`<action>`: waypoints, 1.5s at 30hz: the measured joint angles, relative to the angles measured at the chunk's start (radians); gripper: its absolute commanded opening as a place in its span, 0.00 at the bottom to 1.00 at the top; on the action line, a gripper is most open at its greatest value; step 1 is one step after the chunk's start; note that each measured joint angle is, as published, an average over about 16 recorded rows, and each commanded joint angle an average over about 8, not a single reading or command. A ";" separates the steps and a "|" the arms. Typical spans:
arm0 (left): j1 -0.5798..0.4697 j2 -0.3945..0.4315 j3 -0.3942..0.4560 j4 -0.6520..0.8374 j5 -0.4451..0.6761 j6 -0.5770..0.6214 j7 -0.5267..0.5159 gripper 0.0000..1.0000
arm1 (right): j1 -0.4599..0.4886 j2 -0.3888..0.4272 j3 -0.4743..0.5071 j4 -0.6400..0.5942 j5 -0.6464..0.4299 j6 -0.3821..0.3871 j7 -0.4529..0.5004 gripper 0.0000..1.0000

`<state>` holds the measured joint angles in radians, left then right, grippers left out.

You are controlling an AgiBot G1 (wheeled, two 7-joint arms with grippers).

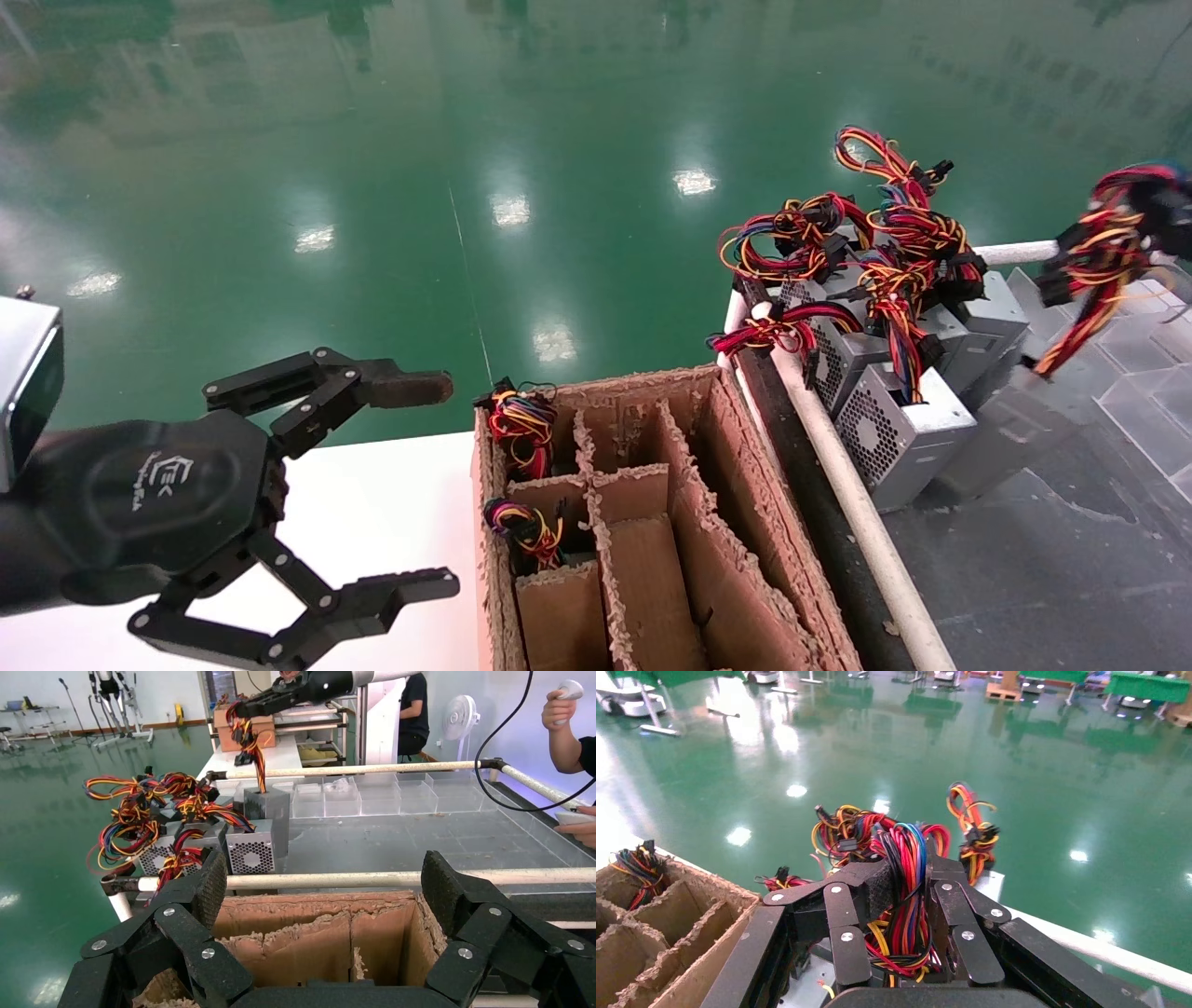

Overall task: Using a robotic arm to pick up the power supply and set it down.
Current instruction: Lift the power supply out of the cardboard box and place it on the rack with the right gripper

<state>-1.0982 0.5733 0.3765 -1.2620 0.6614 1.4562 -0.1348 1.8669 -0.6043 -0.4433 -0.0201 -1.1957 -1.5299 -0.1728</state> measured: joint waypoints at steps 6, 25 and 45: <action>0.000 0.000 0.000 0.000 0.000 0.000 0.000 1.00 | -0.012 -0.048 0.000 0.004 0.000 0.046 -0.001 0.00; 0.000 0.000 0.000 0.000 0.000 0.000 0.000 1.00 | -0.035 -0.133 -0.001 0.008 -0.001 0.120 0.013 0.33; 0.000 0.000 0.000 0.000 0.000 0.000 0.000 1.00 | -0.056 -0.117 -0.006 0.006 -0.008 0.139 0.028 1.00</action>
<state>-1.0983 0.5732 0.3768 -1.2620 0.6612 1.4561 -0.1347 1.8112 -0.7216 -0.4489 -0.0141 -1.2040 -1.3905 -0.1450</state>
